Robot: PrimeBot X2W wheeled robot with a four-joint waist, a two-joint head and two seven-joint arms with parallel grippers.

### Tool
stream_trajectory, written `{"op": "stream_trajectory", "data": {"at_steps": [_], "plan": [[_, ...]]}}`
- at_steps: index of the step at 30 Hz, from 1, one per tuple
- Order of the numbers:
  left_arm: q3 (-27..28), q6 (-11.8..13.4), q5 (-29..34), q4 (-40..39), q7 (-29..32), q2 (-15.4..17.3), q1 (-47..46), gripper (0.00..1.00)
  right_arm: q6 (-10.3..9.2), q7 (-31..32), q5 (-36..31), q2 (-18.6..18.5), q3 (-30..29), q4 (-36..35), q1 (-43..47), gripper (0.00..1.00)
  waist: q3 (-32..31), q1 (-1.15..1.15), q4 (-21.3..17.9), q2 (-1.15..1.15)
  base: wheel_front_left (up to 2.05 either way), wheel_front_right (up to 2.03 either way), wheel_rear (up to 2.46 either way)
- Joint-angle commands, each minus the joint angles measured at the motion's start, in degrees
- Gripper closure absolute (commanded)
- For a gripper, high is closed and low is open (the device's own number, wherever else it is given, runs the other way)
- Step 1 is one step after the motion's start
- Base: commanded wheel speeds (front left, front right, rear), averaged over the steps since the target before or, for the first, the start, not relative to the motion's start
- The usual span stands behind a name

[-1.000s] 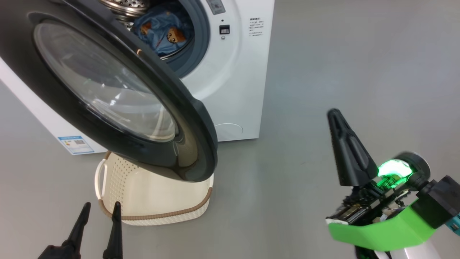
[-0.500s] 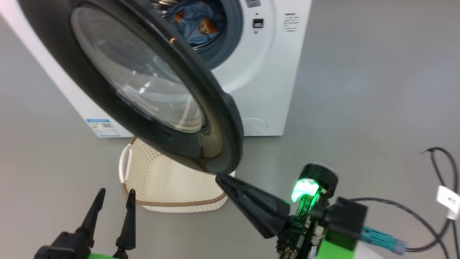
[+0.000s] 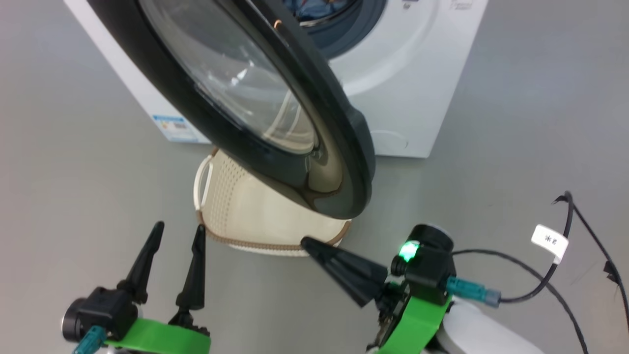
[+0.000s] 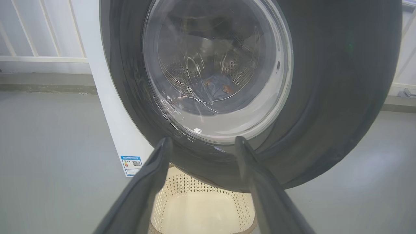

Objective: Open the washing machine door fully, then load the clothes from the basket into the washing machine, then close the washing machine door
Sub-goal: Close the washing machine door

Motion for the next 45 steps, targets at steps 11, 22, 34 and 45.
{"op": "stream_trajectory", "data": {"at_steps": [11,22,34,45], "plan": [[0.4,-0.2,-2.2,-3.2,-0.4,0.5,-6.1,0.00,0.09,-0.3,-4.9,3.9,-9.2,5.3,-4.2,1.00,9.2,0.00,3.5,0.00,0.00,0.00,0.00],[-1.2,-0.2,-2.2,-4.0,-0.4,0.5,-8.3,0.00,0.09,-0.3,-11.0,9.9,-23.5,6.4,-7.2,1.00,12.6,0.00,3.1,0.00,0.00,0.00,0.00],[-3.3,-0.2,-2.4,-4.6,-0.4,0.5,-10.5,0.00,0.09,-0.3,-15.8,13.2,-33.6,8.2,-14.3,1.00,17.2,0.00,3.3,0.00,0.00,0.00,0.00],[-5.1,-0.2,-3.5,-5.5,-0.4,0.5,-13.2,0.00,0.09,-0.3,-17.6,13.8,-39.6,11.1,-26.6,1.00,22.9,0.00,3.9,0.00,0.00,0.00,0.00]]}}
